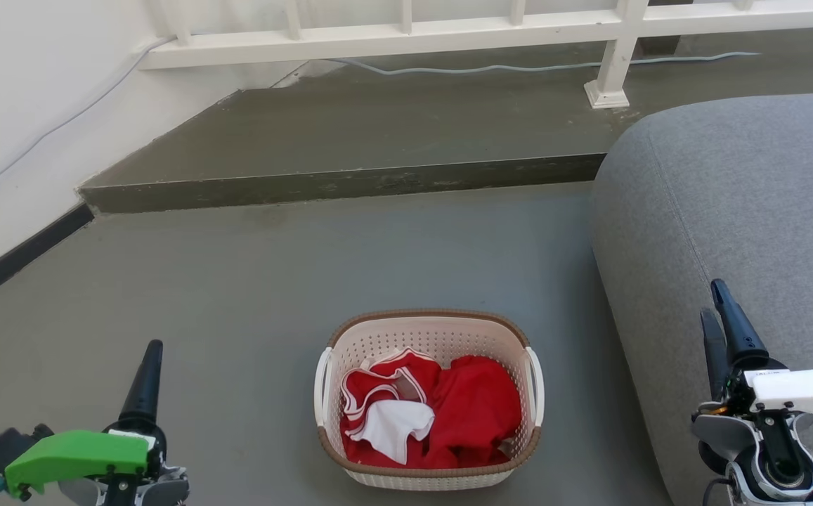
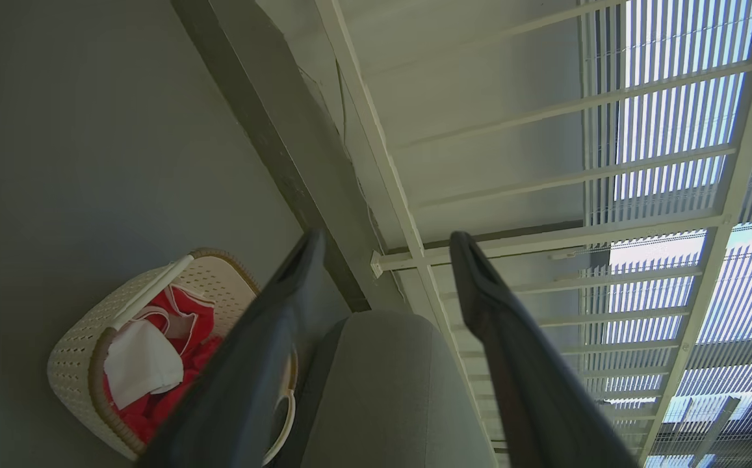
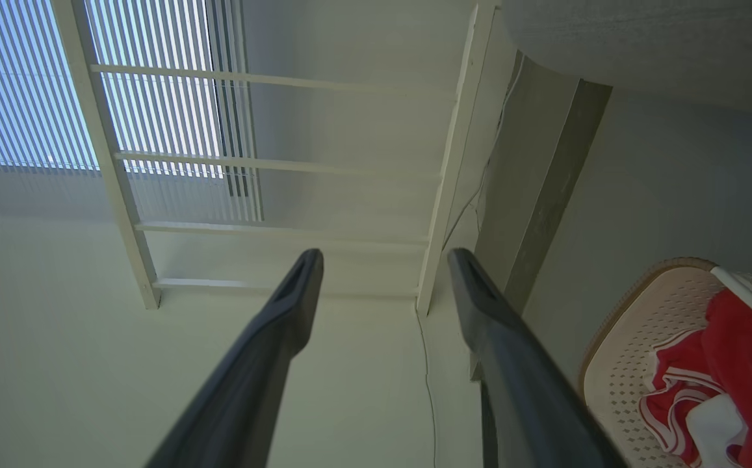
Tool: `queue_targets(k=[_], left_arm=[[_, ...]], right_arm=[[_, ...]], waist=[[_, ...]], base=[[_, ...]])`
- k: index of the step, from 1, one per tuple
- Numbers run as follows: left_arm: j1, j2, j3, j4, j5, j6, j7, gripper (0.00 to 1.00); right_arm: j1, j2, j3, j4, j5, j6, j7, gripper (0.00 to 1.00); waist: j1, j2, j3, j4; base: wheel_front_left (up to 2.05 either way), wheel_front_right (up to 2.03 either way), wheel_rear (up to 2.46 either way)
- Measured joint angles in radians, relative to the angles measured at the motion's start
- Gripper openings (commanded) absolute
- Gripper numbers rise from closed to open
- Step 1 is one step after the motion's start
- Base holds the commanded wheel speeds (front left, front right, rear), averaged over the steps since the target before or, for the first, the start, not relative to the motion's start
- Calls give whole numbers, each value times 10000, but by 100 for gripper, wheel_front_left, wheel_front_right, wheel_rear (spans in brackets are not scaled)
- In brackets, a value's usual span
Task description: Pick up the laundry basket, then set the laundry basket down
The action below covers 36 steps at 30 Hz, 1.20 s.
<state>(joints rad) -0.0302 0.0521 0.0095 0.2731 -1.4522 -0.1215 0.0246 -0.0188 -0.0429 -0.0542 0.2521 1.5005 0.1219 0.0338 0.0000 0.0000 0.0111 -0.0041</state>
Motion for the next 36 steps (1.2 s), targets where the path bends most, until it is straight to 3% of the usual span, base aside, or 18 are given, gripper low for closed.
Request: queue_targets(k=[21, 36], left_arm=[[-151, 265, -631, -562, 3904, 142, -709, 100], [-174, 253, -1114, -867, 6552, 437, -1241, 100]], right_arm=[[-244, -608, 1051, -318, -3365, -2, -788, 100], [-551, -855, 1795, -709, -6368, -410, -1350, 100]], waist=[[0, 0, 19, -45], [0, 0, 54, -108]], base=[[0, 0, 0], [0, 0, 0]])
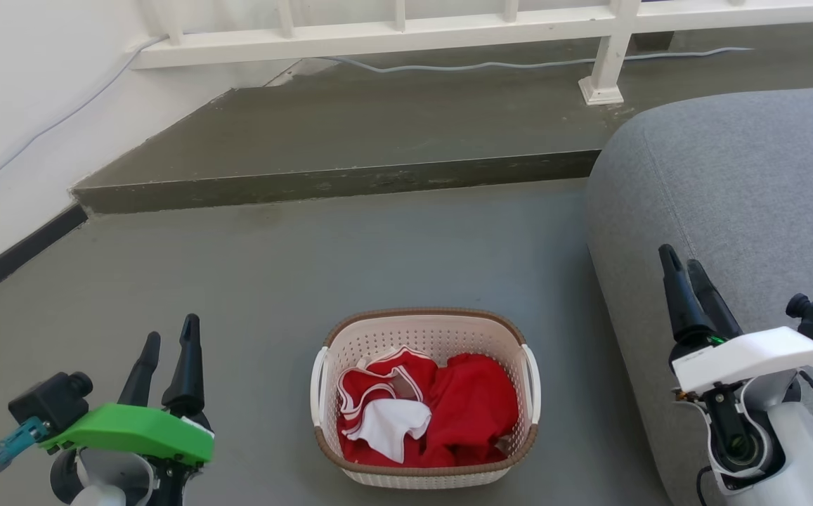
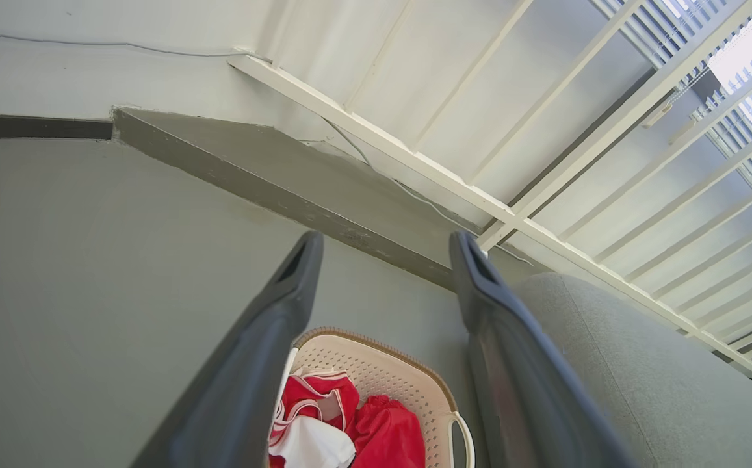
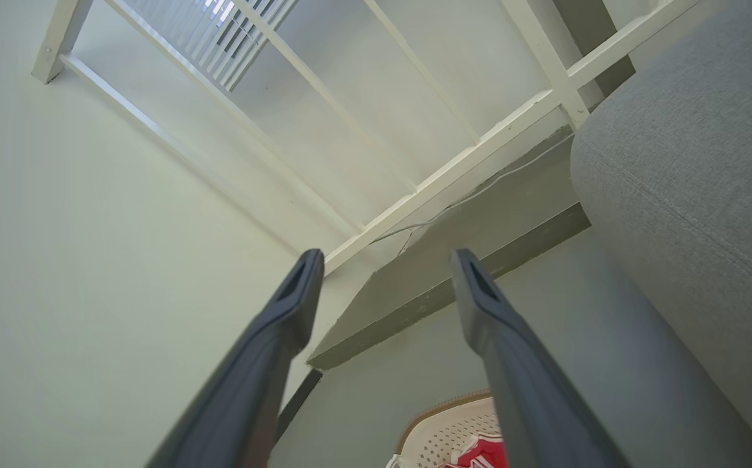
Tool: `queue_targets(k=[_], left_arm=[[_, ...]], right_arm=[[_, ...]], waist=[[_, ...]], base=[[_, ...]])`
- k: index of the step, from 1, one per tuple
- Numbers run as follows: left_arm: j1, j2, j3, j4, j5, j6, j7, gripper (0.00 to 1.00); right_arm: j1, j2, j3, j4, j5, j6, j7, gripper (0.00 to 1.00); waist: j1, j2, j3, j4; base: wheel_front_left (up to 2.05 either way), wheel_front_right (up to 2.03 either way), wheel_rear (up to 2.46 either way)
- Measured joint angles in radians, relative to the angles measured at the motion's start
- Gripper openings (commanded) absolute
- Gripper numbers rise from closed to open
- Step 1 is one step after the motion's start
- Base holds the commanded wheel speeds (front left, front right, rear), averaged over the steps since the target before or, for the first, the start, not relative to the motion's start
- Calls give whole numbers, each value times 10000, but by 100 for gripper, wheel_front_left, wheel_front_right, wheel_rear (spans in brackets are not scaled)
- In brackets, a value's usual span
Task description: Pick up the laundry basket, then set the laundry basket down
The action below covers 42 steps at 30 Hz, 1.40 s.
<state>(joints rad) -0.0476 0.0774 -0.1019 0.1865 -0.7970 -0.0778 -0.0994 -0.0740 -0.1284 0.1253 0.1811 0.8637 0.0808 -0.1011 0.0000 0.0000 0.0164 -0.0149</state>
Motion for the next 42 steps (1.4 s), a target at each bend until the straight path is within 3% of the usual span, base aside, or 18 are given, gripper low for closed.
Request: queue_targets(k=[27, 42], left_arm=[[-186, -65, -546, -399, 3730, 35, -984, 100], [-361, -140, -685, -667, 5812, 29, -1499, 100]], right_arm=[[-126, -67, 729, -192, -3850, -566, -932, 100], [-264, -198, 1076, -311, -5881, -667, -1494, 100]], waist=[[0, 0, 93, -33], [0, 0, 146, -95]], base=[[0, 0, 0], [0, 0, 0]])
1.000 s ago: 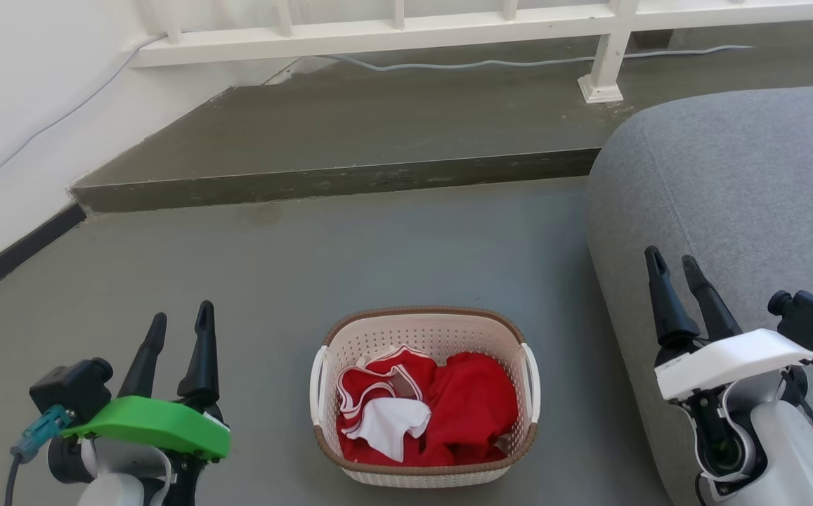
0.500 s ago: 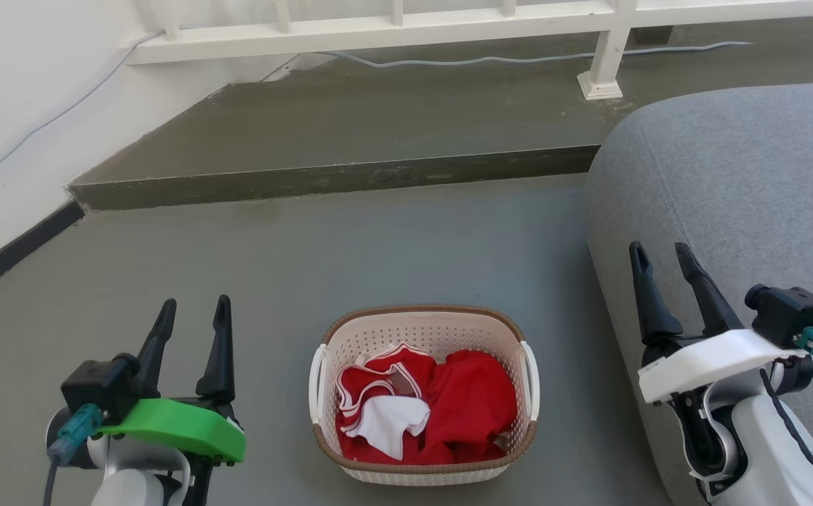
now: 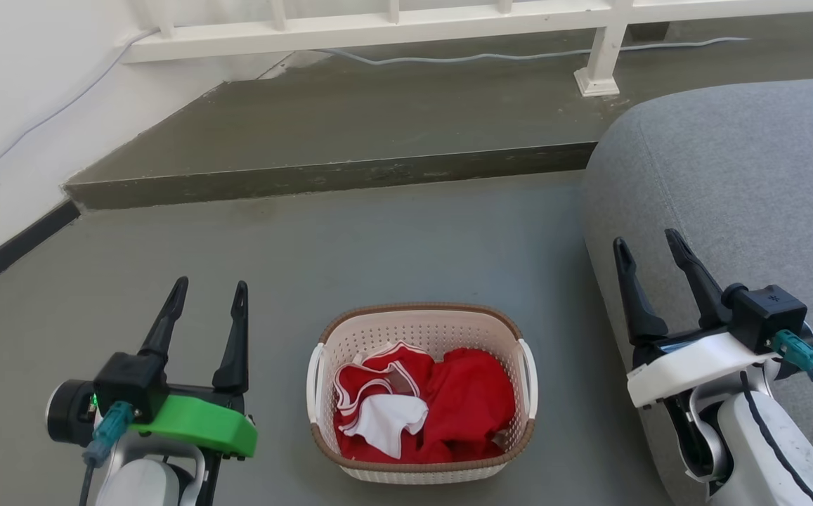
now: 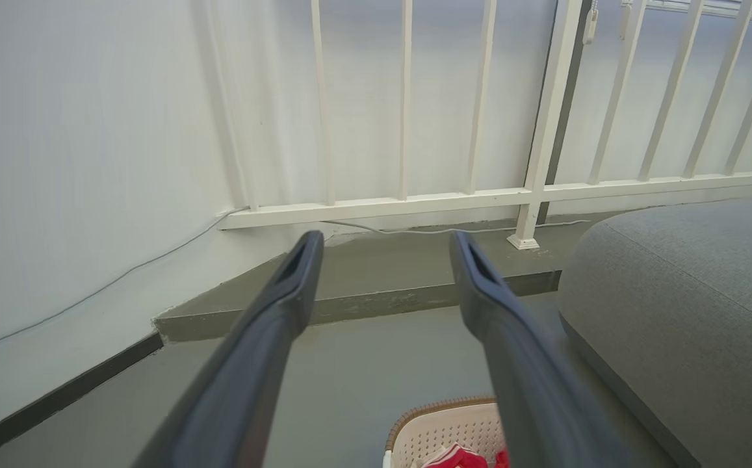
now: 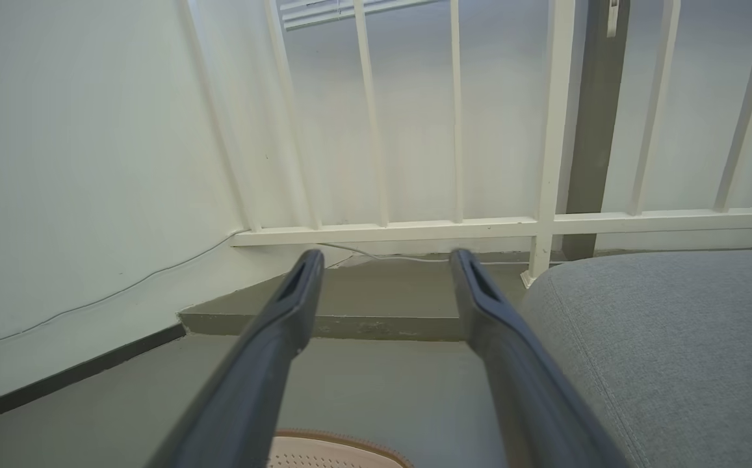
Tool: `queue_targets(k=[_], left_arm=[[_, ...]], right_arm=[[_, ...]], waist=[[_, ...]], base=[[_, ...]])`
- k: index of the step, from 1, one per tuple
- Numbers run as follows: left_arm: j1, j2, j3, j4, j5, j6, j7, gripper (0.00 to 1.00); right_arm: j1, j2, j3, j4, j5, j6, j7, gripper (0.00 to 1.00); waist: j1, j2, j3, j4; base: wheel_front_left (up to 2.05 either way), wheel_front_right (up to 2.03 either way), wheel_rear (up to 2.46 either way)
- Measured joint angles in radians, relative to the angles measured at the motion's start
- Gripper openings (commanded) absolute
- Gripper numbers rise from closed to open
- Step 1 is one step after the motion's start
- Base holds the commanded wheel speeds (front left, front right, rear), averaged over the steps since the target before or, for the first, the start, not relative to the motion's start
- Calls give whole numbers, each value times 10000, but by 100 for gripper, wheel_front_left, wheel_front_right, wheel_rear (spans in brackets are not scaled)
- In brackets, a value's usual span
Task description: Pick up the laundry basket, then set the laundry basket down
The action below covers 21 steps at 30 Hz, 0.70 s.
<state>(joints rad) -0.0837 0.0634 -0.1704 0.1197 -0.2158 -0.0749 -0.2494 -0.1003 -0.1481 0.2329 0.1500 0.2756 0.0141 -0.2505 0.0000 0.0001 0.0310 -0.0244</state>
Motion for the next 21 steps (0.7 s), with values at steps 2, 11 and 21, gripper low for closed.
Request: queue_targets(k=[2, 11, 21], left_arm=[[-1, -17, -2, 2, 35, -13, -23, 100], [-1, -88, 23, 4, 42, -42, -23, 100], [0, -109, 69, 12, 100, -128, -23, 100]], right_arm=[[-4, -4, 0, 0, -42, 0, -8, 100], [-22, 19, -12, 0, -140, 4, -12, 100], [-25, 105, -117, 10, -217, 19, -13, 100]], waist=[[0, 0, 0, -1], [0, 0, 28, -7], [0, 0, 166, -32]], base=[[0, 0, 0], [0, 0, 0], [0, 0, 0]])
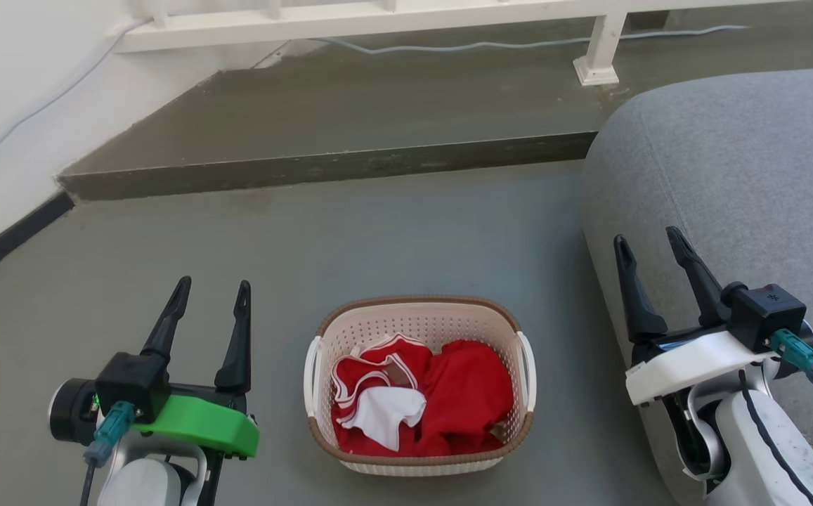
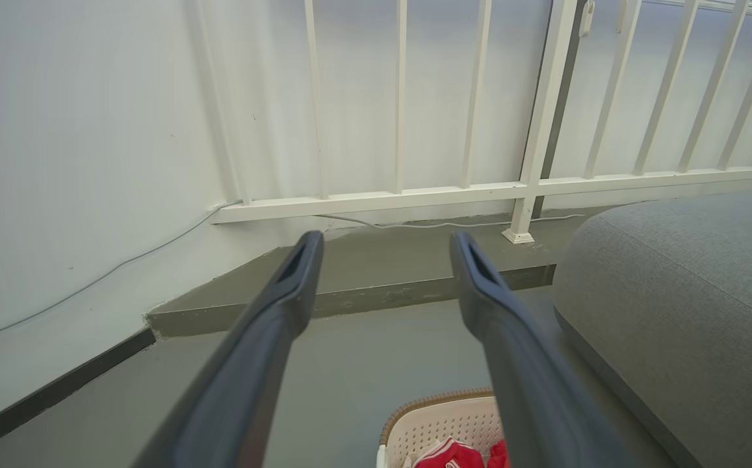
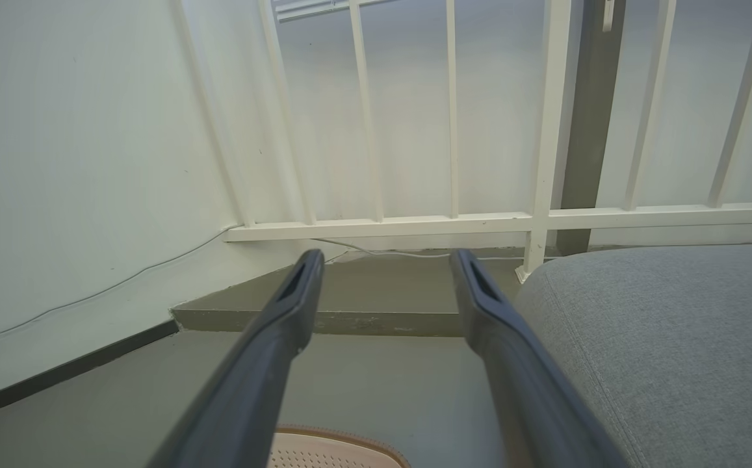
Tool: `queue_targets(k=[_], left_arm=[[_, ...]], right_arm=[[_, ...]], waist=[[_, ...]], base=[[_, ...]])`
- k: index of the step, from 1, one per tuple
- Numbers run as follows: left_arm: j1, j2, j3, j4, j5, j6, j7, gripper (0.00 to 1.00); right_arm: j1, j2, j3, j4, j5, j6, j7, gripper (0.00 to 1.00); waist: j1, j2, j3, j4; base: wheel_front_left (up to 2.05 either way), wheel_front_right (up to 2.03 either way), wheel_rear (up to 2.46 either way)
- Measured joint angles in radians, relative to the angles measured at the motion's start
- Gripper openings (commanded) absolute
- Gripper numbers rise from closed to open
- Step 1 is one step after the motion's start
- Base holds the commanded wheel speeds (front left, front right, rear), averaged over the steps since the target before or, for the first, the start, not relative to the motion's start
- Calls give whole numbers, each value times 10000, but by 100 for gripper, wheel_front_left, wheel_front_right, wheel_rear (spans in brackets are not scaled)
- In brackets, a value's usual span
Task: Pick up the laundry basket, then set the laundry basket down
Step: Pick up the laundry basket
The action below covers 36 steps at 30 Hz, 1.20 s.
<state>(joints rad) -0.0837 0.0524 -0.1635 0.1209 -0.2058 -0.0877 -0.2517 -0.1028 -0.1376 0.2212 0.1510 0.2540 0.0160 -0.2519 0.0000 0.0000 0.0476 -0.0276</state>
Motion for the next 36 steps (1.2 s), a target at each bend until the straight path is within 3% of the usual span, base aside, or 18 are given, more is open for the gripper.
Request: queue_targets(k=[20, 36], left_arm=[[-692, -21, -21, 424, 242, -102, -2, 100], [-2611, -19, 6, 2458, -113, -265, -2, 100]], right_arm=[[-411, 196, -290, 491, 19, 96, 0, 100], [-2134, 458, -176, 2257, 288, 384, 0, 100]], waist=[[0, 0, 1596, -271], [1, 0, 3878, -437]], base=[[0, 0, 0], [0, 0, 0]])
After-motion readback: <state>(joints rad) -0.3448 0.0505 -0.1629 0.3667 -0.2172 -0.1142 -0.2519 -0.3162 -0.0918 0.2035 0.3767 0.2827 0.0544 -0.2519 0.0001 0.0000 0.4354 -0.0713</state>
